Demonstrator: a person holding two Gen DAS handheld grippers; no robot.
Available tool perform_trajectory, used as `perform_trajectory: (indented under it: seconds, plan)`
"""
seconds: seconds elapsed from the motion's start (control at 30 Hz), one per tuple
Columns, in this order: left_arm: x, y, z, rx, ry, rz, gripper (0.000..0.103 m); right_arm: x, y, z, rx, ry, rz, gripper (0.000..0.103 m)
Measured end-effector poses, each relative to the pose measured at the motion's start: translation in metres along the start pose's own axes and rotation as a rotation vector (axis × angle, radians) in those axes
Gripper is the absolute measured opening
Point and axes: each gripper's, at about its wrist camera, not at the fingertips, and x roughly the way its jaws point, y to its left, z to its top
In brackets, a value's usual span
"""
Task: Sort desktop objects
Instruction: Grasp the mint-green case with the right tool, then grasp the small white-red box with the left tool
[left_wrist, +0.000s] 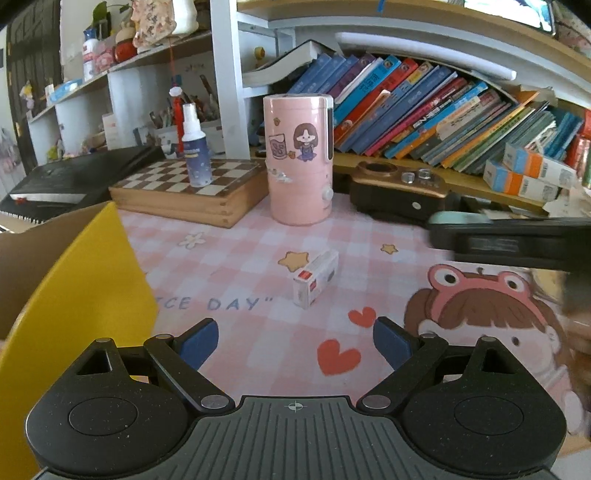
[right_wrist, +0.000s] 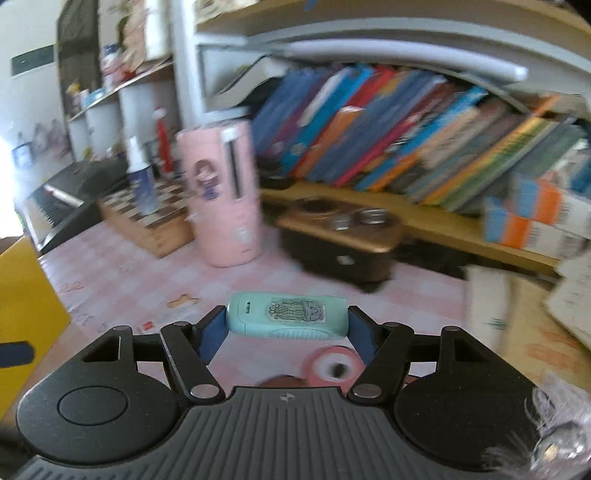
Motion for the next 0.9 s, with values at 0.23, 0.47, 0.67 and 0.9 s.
perform_trajectory:
  seconds: [0.23, 0.47, 0.67, 0.9]
  plan:
    - [0.040, -0.001, 0.011, -0.024, -0.013, 0.037, 0.086, -0.029, -0.027, -0.011, 0.077, 0.012, -0.043, 0.067]
    - [0.080, 0.000, 0.024, -0.026, -0.008, 0.047, 0.064, -0.038, -0.028, -0.018, 0.119, 0.029, -0.015, 0.066]
    - [0.097, 0.000, 0.026, -0.022, 0.025, 0.000, 0.020, -0.040, -0.020, -0.022, 0.112, 0.047, 0.005, 0.066]
    - [0.082, -0.004, 0.021, 0.009, 0.005, -0.037, 0.013, -0.042, -0.018, -0.022, 0.106, 0.049, 0.006, 0.066]
